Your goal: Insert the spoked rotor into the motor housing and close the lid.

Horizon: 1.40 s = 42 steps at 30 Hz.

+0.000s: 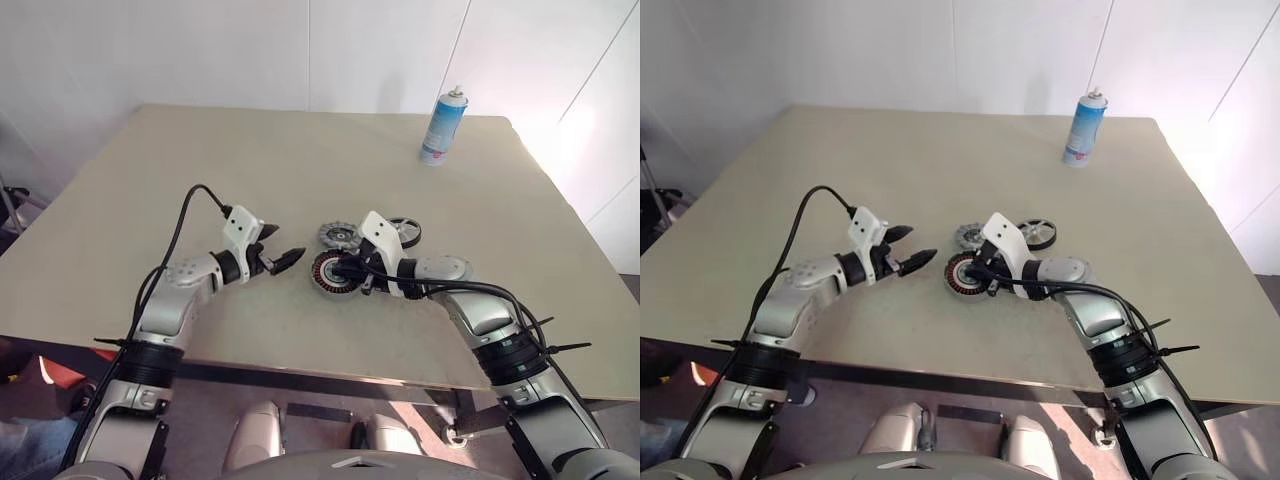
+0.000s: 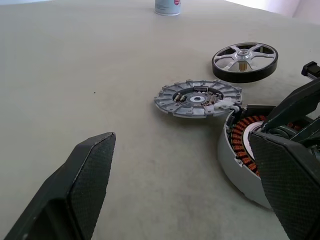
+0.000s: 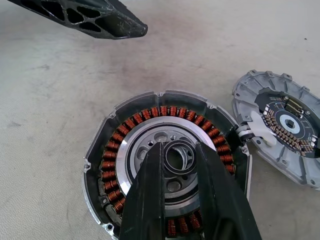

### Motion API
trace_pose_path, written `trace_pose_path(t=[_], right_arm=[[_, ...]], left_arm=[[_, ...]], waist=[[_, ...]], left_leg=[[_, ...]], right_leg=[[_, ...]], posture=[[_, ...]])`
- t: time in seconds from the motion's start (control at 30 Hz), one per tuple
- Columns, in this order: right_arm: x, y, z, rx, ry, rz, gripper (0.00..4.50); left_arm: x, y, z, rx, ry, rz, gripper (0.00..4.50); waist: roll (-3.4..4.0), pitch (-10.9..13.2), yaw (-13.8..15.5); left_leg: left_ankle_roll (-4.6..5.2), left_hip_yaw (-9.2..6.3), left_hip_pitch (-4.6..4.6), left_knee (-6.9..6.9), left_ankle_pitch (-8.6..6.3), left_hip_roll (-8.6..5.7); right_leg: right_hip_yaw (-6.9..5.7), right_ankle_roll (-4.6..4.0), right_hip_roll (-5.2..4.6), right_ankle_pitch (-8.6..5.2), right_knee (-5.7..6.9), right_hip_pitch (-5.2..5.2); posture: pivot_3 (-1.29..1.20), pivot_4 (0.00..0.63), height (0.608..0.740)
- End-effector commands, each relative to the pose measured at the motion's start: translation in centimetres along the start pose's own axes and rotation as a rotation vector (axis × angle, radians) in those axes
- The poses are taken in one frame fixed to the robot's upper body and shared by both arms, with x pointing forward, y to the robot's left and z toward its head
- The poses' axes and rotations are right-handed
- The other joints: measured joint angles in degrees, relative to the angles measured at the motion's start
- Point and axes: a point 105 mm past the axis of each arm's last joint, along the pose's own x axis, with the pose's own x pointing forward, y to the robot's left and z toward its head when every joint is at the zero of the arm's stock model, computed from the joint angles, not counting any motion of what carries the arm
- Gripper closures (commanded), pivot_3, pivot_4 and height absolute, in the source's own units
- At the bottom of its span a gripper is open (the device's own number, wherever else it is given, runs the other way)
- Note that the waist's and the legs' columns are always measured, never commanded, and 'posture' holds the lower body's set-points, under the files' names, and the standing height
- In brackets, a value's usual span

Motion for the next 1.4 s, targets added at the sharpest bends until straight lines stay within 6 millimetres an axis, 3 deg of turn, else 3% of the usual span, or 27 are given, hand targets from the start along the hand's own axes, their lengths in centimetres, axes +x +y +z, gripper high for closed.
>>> trace_pose_path(t=[0.03, 0.27, 0.53, 0.8, 1.07, 1.2, 1.3, 1.4], right_arm=[[0.1, 0.3, 0.1, -0.033, 0.005, 0.008, 2.57], [-0.4, 0.2, 2.0, -0.053, -0.054, 0.008, 0.12], [-0.5, -0.7, 3.5, -0.012, -0.105, -0.027, 0.06], [-0.3, -0.9, 3.8, 0.001, -0.126, -0.029, 1.67], [0.2, -0.7, 3.4, 0.007, -0.112, -0.026, 4.44], [0.4, -0.7, 2.9, 0.01, -0.092, -0.03, 4.48], [1.1, -0.8, 0.3, 0.03, -0.014, -0.043, 4.48], [1.2, -1.0, -0.4, 0.037, 0.005, -0.05, 4.48]], left_arm=[[-0.3, 0.3, 1.6, 0.046, -0.047, 0.014, 0.0], [-0.3, 0.4, 1.6, 0.046, -0.046, 0.017, 0.0], [-0.2, 0.4, 1.5, 0.045, -0.046, 0.016, 0.0], [-0.2, 0.4, 1.3, 0.043, -0.043, 0.022, 0.0], [-0.3, 0.4, 1.3, 0.043, -0.04, 0.025, 0.0], [-0.2, 0.4, 1.3, 0.043, -0.039, 0.025, 0.0], [-0.2, 0.4, 1.3, 0.043, -0.04, 0.026, 0.0], [-0.2, 0.5, 1.3, 0.042, -0.041, 0.027, 0.0]], waist=[[0.0, 0.0, 0.0], [0.0, 0.0, 0.0], [-0.01, 0.0, 0.0], [-0.01, 0.0, 0.0], [-0.01, 0.0, 0.0], [-0.01, 0.0, 0.0], [-0.02, 0.0, 0.0], [-0.04, 0.0, 0.0]], left_leg=[[0.0, 0.0, 0.0, 0.0, 0.0, 0.0], [-0.01, 0.0, 0.01, 0.0, 0.0, 0.0], [0.0, 0.0, -0.01, -0.01, 0.0, 0.0], [-0.01, 0.0, -0.01, -0.02, 0.0, 0.0], [-0.01, 0.0, -0.01, -0.02, 0.0, 0.0], [-0.01, 0.0, -0.02, -0.02, 0.0, 0.0], [-0.01, 0.0, -0.01, -0.02, 0.0, 0.0], [-0.01, 0.01, 0.03, -0.02, 0.0, -0.01]], right_leg=[[0.0, 0.0, 0.0, 0.0, 0.0, 0.0], [0.01, 0.0, 0.0, 0.0, 0.0, 0.01], [0.01, 0.0, 0.0, 0.0, 0.0, -0.02], [0.01, 0.0, 0.0, 0.0, 0.0, -0.02], [0.01, 0.0, 0.0, 0.0, 0.0, -0.02], [0.01, 0.0, 0.0, 0.0, 0.0, -0.02], [0.01, 0.0, 0.0, 0.0, 0.0, -0.01], [0.01, 0.0, 0.0, 0.0, 0.0, 0.03]], posture=[[0.0, 0.0, 0.74], [0.0, 0.0, 0.74], [0.0, 0.0, 0.74], [0.0, 0.0, 0.74], [0.0, 0.0, 0.74], [0.0, 0.0, 0.74], [0.0, 0.0, 0.74], [0.0, 0.0, 0.74]])
